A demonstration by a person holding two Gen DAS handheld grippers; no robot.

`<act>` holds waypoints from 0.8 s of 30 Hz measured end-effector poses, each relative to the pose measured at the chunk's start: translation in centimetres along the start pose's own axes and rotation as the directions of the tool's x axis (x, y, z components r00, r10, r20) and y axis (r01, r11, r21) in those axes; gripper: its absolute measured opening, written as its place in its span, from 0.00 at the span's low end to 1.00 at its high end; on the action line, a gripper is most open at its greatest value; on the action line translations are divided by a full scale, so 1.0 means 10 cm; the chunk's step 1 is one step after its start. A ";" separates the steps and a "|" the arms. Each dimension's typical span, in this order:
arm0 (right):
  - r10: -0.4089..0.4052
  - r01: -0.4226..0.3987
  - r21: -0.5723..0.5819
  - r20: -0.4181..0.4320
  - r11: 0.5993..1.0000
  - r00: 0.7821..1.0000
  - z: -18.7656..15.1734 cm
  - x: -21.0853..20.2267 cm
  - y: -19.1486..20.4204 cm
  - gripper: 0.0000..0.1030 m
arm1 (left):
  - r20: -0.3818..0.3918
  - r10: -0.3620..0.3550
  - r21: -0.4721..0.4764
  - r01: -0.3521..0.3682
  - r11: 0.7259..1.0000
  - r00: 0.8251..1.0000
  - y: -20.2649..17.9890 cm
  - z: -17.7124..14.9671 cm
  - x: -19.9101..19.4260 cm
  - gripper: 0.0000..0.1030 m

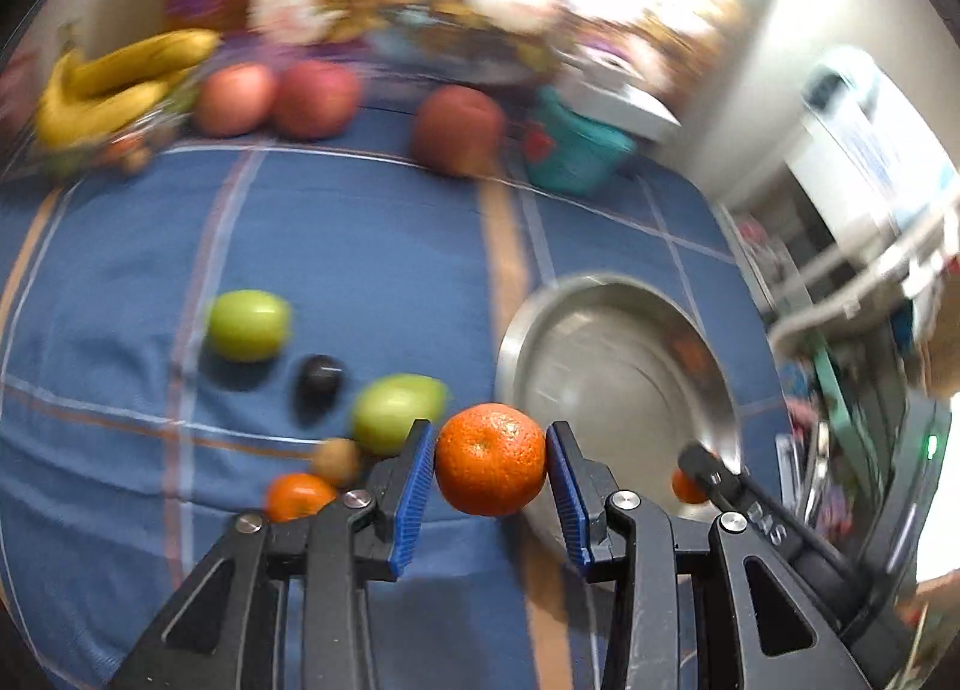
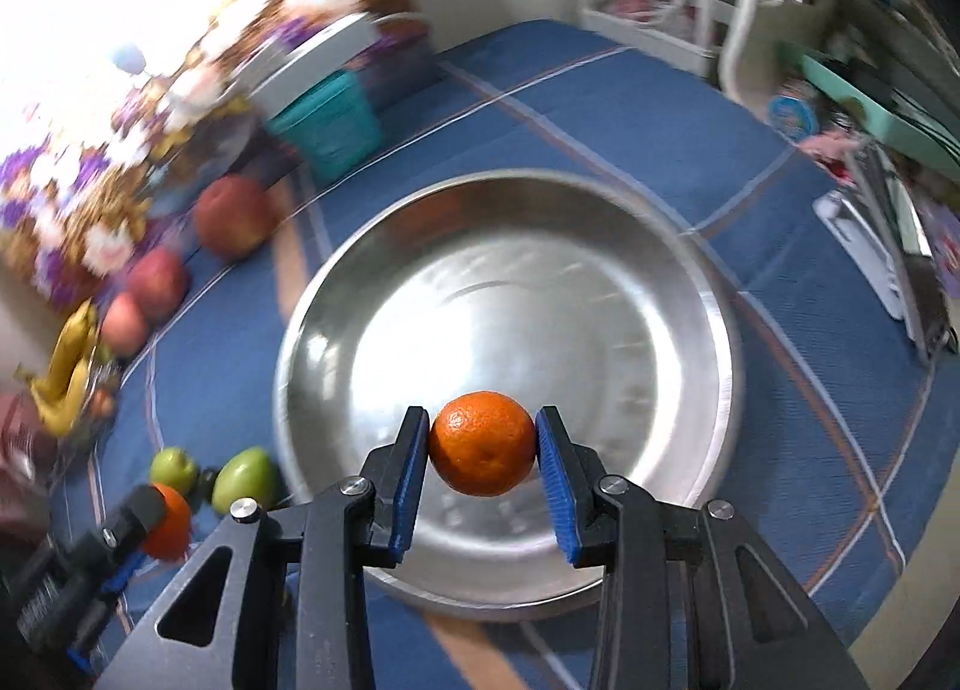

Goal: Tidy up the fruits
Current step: 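Carry both oranges over the steel plate and open both tools to drop them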

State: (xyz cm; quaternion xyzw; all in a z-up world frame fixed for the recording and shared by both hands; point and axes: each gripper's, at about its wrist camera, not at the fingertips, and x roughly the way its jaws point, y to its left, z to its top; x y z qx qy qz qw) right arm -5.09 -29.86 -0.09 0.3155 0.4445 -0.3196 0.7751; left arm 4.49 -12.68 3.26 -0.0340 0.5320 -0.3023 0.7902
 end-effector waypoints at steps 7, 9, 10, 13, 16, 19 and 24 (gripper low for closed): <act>-0.051 0.050 0.058 0.017 0.997 0.999 0.09 -0.02 -0.31 0.37 | -0.033 -0.004 0.103 0.007 0.995 0.999 -0.42 -0.11 0.26 0.39; -0.061 0.060 0.065 0.012 0.996 0.998 0.09 0.00 -0.34 0.37 | -0.046 -0.011 0.108 0.016 0.994 0.999 -0.47 -0.12 0.34 0.40; -0.063 0.062 0.065 0.008 0.996 0.998 0.09 0.02 -0.35 0.37 | -0.051 -0.013 0.108 0.019 0.994 0.999 -0.50 -0.12 0.38 0.40; -0.064 0.064 0.067 -0.010 0.996 0.998 0.09 0.07 -0.37 0.37 | -0.066 -0.007 0.112 0.014 0.994 0.998 -0.54 -0.13 0.48 0.40; -0.067 0.069 0.072 -0.035 0.995 0.997 0.06 0.14 -0.40 0.37 | -0.086 0.000 0.117 0.010 0.993 0.996 -0.54 -0.14 0.54 0.42; -0.079 0.082 0.071 -0.050 0.994 0.996 0.04 0.19 -0.41 0.37 | -0.092 -0.002 0.107 0.012 0.994 0.996 -0.52 -0.14 0.56 0.49; -0.079 0.083 0.072 -0.053 0.994 0.995 0.02 0.20 -0.43 0.37 | -0.088 -0.023 0.092 0.031 0.995 0.996 -0.47 -0.12 0.49 0.52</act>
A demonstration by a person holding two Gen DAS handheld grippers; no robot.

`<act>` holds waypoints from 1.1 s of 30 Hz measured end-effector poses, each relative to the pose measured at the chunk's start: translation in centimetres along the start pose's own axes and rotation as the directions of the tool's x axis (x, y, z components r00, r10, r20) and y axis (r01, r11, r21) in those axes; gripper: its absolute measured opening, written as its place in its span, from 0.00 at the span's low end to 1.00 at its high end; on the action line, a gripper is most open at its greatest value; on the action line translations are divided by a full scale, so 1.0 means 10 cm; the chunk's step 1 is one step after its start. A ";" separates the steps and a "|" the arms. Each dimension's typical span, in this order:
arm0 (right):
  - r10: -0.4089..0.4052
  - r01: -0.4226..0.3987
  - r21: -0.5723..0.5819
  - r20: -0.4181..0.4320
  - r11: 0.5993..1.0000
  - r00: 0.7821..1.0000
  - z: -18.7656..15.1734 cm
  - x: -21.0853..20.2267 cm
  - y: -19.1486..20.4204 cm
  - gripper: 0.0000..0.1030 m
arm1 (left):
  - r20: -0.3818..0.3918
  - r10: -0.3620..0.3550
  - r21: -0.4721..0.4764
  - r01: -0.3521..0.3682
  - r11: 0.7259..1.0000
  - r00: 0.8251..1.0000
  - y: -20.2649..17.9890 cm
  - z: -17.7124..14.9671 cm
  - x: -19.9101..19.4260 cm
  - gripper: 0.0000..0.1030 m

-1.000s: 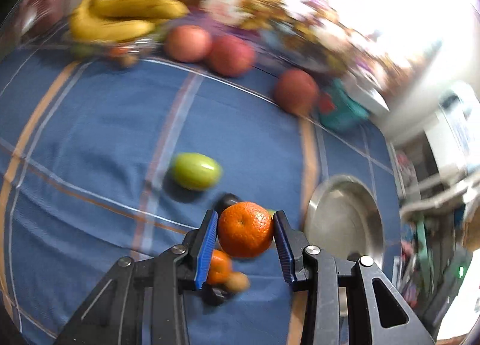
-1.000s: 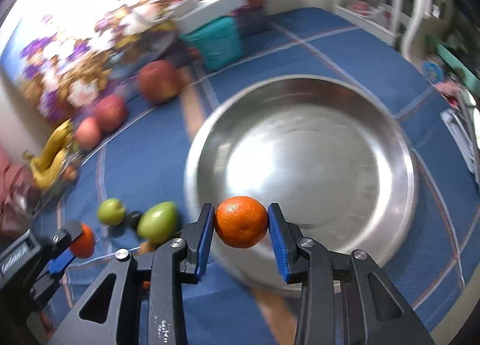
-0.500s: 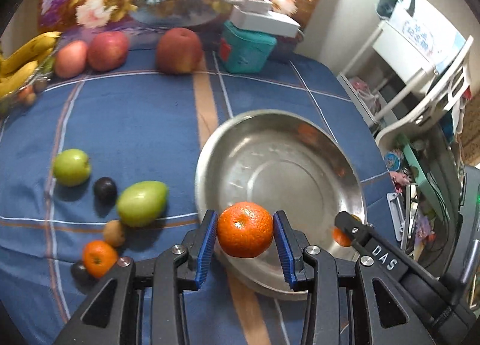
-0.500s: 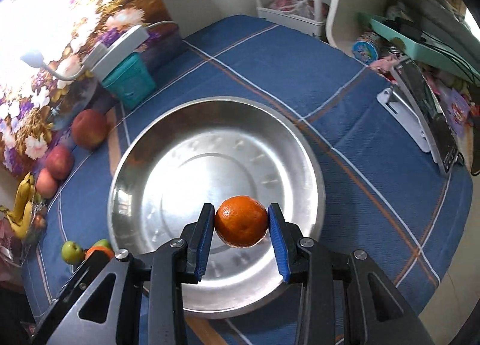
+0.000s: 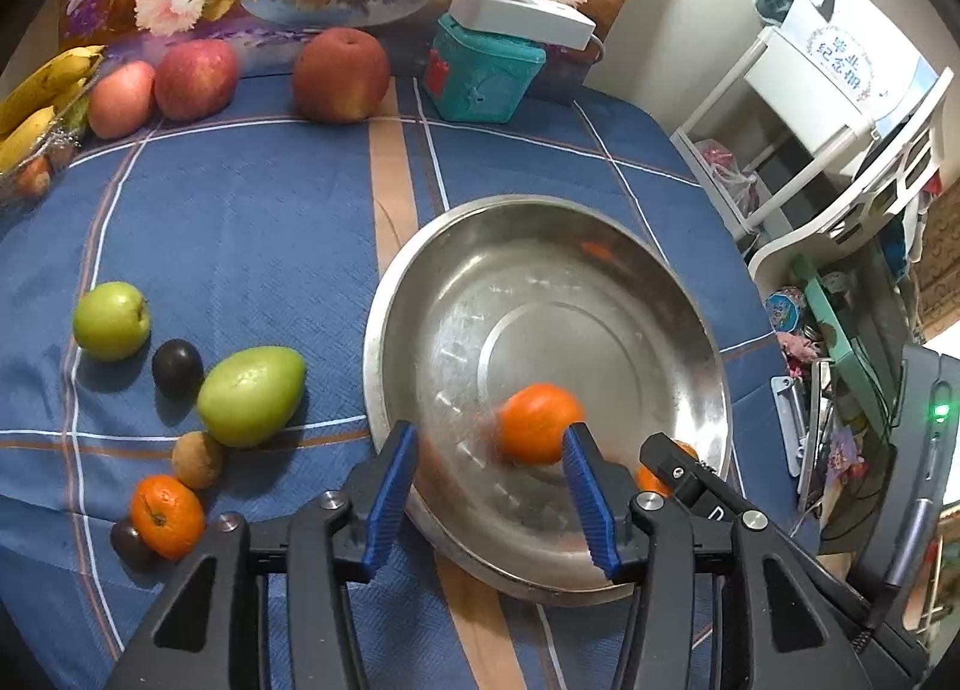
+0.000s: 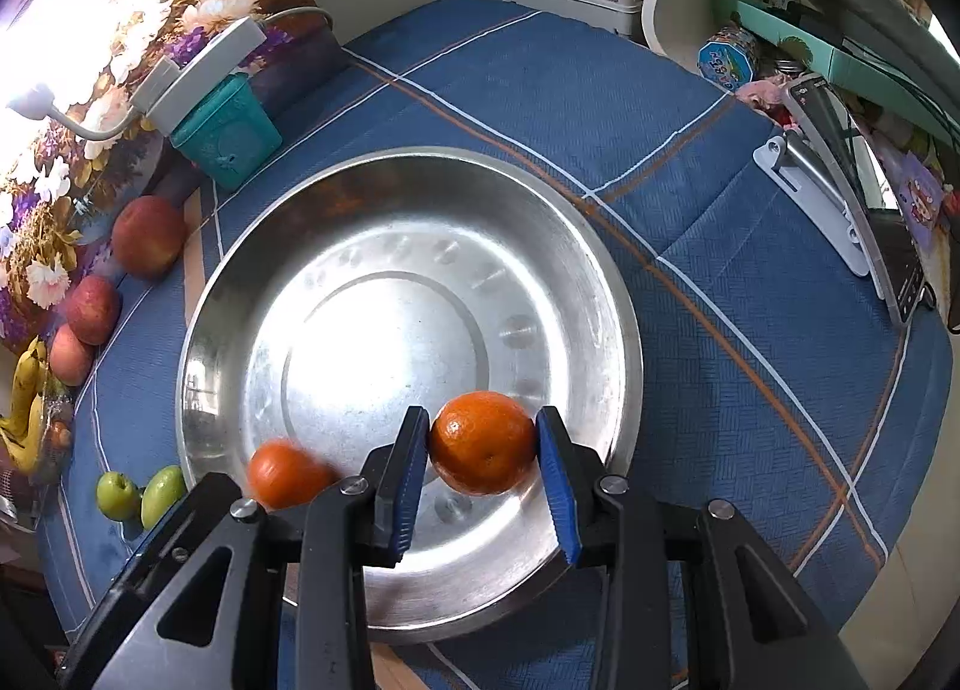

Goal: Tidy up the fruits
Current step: 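Carry both oranges over the steel plate and open both tools to drop them, then withdraw both open tools from the plate back to the fruit cluster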

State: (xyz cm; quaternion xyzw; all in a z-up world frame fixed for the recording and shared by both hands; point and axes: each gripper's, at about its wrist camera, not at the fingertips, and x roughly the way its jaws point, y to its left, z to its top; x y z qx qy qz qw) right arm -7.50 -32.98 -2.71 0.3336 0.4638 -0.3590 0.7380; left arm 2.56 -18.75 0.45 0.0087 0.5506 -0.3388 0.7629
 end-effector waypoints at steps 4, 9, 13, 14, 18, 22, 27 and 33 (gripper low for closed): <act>-0.007 0.007 -0.007 0.005 1.000 1.000 0.00 0.00 0.02 0.37 | 0.004 -0.006 -0.015 0.006 1.000 1.000 0.04 0.02 -0.06 0.57; -0.025 0.025 -0.030 0.014 0.999 1.000 -0.02 -0.01 0.05 0.46 | 0.010 0.012 -0.028 -0.012 1.000 1.000 0.09 0.02 -0.14 0.62; -0.034 0.035 -0.044 0.029 0.998 0.999 -0.02 -0.05 0.07 0.55 | 0.014 0.027 -0.044 -0.027 0.999 1.000 0.16 0.03 -0.22 0.65; -0.036 0.038 -0.049 0.031 0.998 0.999 -0.02 -0.05 0.08 0.55 | 0.016 0.033 -0.050 -0.032 0.998 0.999 0.18 0.03 -0.25 0.67; -0.049 0.052 -0.078 0.042 0.996 0.998 -0.05 -0.07 0.13 0.79 | 0.027 0.079 -0.065 -0.077 0.995 0.997 0.28 0.02 -0.36 0.76; -0.030 0.034 -0.117 0.034 0.992 0.999 -0.10 -0.07 0.21 0.80 | 0.031 0.148 -0.088 -0.144 0.986 0.989 0.46 -0.01 -0.43 0.83; -0.023 0.033 -0.200 0.053 0.979 0.998 -0.20 -0.10 0.39 0.91 | 0.015 0.252 -0.176 -0.245 0.953 0.968 0.82 -0.06 -0.51 1.00; 0.011 0.014 -0.295 0.084 0.955 0.996 -0.33 -0.17 0.67 0.96 | 0.010 0.415 -0.216 -0.403 0.889 0.910 1.13 -0.13 -0.62 1.00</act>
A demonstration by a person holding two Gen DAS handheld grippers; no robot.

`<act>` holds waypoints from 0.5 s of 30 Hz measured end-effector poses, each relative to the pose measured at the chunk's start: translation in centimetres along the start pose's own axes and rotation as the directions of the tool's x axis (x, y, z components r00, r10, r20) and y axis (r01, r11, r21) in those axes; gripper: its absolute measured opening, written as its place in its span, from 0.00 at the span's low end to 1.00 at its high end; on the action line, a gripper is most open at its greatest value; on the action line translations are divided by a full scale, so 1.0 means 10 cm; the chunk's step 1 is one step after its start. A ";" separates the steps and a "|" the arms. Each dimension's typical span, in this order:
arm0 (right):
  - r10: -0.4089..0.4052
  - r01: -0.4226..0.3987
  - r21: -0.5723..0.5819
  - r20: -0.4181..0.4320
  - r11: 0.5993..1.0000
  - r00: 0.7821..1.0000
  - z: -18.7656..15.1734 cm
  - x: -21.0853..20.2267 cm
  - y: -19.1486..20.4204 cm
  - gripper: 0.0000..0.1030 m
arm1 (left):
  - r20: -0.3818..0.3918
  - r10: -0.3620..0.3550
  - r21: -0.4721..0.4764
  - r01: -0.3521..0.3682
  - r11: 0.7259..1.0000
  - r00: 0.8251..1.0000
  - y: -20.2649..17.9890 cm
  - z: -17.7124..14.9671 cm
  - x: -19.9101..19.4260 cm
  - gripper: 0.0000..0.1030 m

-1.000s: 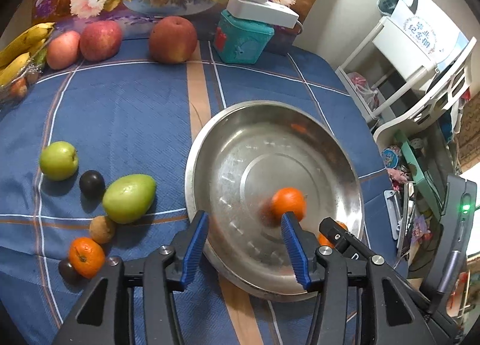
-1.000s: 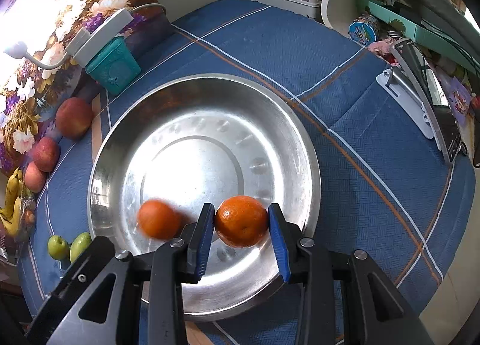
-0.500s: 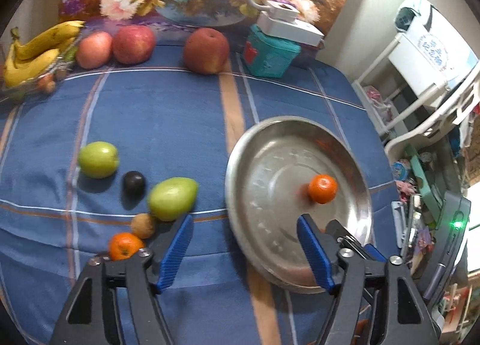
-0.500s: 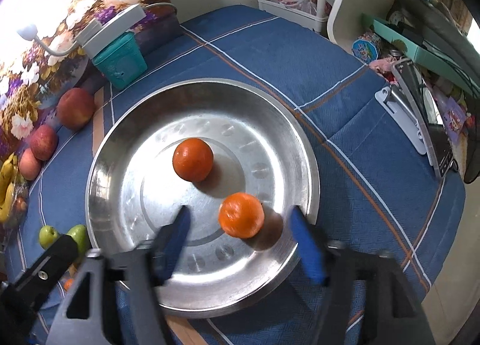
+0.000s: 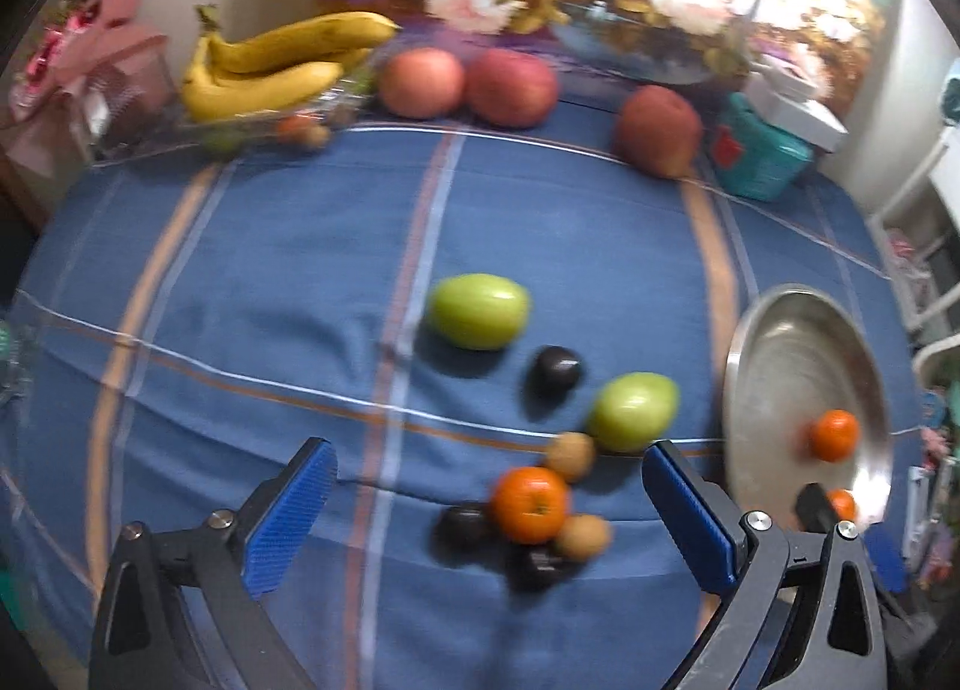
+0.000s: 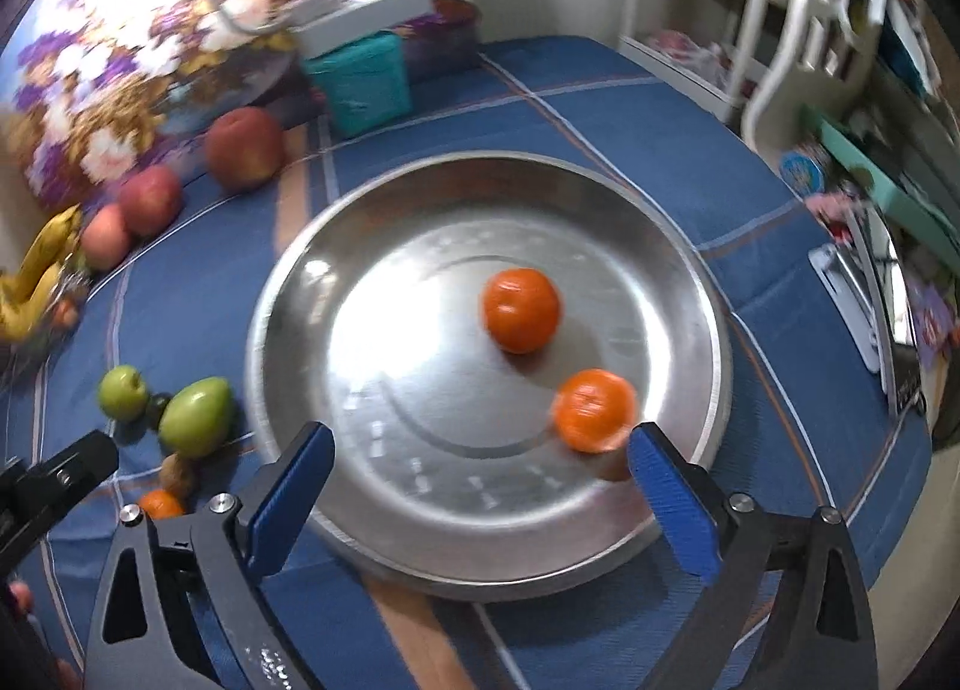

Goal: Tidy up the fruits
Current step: 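Withdraw both open tools from the plate back to the fruit cluster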

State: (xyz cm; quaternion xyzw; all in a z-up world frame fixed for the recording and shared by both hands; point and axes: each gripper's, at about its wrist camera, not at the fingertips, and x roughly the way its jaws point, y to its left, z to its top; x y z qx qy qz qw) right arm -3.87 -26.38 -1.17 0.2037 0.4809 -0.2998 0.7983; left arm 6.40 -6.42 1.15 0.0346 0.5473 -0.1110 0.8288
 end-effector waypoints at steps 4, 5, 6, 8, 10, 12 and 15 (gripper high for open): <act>0.051 -0.048 -0.070 0.042 0.996 0.998 -0.04 -0.11 0.23 0.96 | 0.020 0.054 -0.001 -0.054 0.999 0.998 0.13 0.00 -0.03 1.00; 0.058 -0.053 -0.092 0.062 0.994 0.996 -0.04 -0.14 0.29 0.96 | 0.026 0.061 -0.003 -0.061 0.998 0.998 0.15 0.00 -0.04 1.00; 0.068 -0.058 -0.115 0.085 0.992 0.994 -0.06 -0.18 0.37 0.96 | 0.034 0.068 -0.008 -0.067 0.998 0.997 0.18 0.01 -0.06 1.00; 0.085 -0.068 -0.155 0.106 0.986 0.991 -0.09 -0.23 0.50 0.96 | 0.055 0.080 -0.021 -0.079 0.997 0.995 0.28 0.01 -0.10 1.00; 0.107 -0.087 -0.188 0.102 0.978 0.989 -0.12 -0.25 0.62 0.96 | 0.070 0.101 -0.038 -0.099 0.994 0.992 0.36 0.03 -0.13 1.00; 0.134 -0.112 -0.212 0.093 0.971 0.987 -0.15 -0.24 0.72 0.96 | 0.073 0.115 -0.055 -0.111 0.992 0.991 0.45 0.05 -0.14 1.00; 0.152 -0.130 -0.242 0.071 0.962 0.986 -0.23 -0.21 0.85 0.96 | 0.079 0.124 -0.090 -0.117 0.989 0.989 0.58 0.05 -0.18 1.00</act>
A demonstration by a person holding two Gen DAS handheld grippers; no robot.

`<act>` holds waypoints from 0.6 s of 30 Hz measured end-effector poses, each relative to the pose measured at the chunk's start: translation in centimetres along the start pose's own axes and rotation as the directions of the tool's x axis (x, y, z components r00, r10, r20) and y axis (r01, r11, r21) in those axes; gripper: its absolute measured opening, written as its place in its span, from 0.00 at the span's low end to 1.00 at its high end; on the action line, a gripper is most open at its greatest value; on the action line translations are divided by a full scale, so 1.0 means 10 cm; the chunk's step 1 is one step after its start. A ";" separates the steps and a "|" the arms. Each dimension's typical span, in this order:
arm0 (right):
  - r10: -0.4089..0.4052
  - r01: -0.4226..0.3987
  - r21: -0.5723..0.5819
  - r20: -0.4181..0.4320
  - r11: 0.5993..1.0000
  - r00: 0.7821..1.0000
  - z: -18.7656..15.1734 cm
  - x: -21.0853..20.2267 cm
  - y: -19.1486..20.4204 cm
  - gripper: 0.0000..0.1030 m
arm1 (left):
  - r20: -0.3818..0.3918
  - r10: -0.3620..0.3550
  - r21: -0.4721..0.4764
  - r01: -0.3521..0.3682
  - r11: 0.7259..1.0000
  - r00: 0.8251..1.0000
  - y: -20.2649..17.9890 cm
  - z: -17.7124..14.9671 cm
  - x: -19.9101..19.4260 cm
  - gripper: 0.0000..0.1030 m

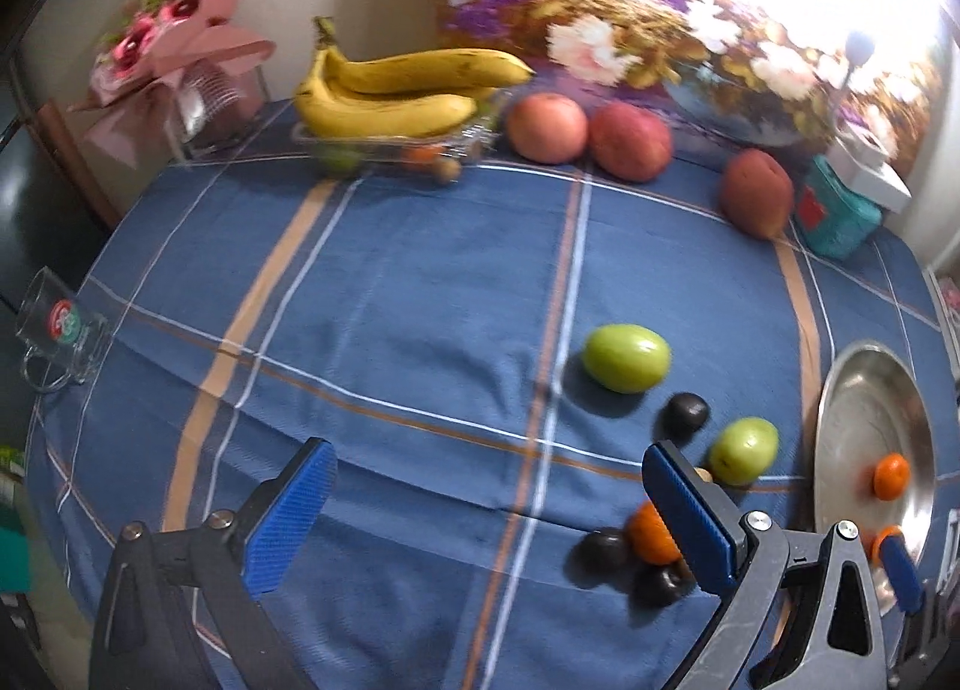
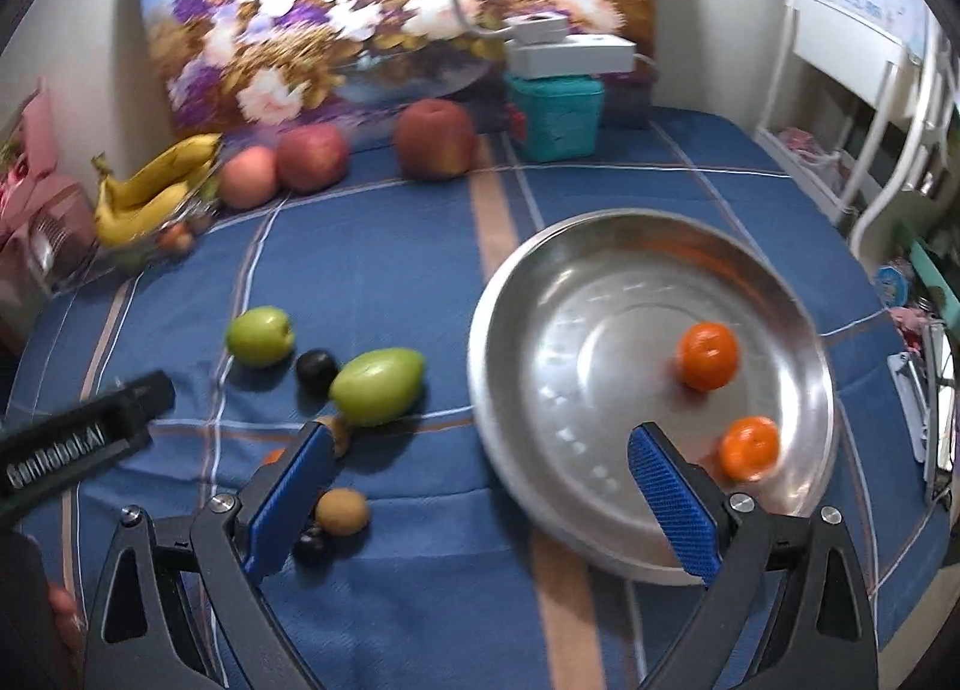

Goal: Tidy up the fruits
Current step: 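Withdraw both open tools from the plate back to the fruit cluster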

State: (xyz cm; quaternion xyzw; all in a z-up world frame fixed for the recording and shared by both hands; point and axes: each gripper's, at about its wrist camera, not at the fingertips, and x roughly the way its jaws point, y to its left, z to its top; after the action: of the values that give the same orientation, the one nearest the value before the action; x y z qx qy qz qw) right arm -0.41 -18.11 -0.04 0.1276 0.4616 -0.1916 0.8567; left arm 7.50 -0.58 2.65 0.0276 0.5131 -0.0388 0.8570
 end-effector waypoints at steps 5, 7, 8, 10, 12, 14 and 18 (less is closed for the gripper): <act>0.023 -0.026 -0.052 -0.058 0.998 0.998 -0.05 0.08 0.16 0.96 | -0.034 0.016 -0.029 -0.017 0.999 0.999 0.18 -0.03 0.04 1.00; 0.051 -0.055 -0.053 -0.077 0.997 0.996 -0.07 0.10 0.20 0.96 | -0.060 0.017 -0.042 -0.020 0.999 0.998 0.23 -0.05 0.10 1.00; 0.063 -0.068 -0.058 -0.085 0.996 0.994 -0.09 0.11 0.23 0.96 | -0.069 0.018 -0.048 -0.022 0.999 0.997 0.25 -0.07 0.11 1.00; 0.078 -0.087 -0.083 -0.101 0.993 0.992 -0.10 0.11 0.30 0.96 | -0.091 0.011 -0.061 -0.017 0.998 0.996 0.29 -0.09 0.15 1.00; 0.093 -0.106 -0.113 -0.114 0.988 0.989 -0.12 0.12 0.37 0.96 | -0.115 -0.021 -0.074 0.012 0.997 0.993 0.29 -0.10 0.20 1.00; 0.101 -0.118 -0.146 -0.122 0.982 0.987 -0.13 0.12 0.44 0.96 | -0.131 -0.040 -0.077 0.030 0.997 0.991 0.29 -0.11 0.23 1.00; 0.115 -0.133 -0.183 -0.111 0.974 0.987 -0.12 0.08 0.48 0.96 | -0.155 -0.089 -0.079 0.078 0.994 0.984 0.28 -0.13 0.27 1.00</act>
State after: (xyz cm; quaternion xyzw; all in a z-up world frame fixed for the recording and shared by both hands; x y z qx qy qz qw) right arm 1.21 -13.54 -1.22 0.0834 0.5109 -0.0863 0.8512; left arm 7.93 2.17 -0.35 -0.0219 0.5812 -0.0539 0.8116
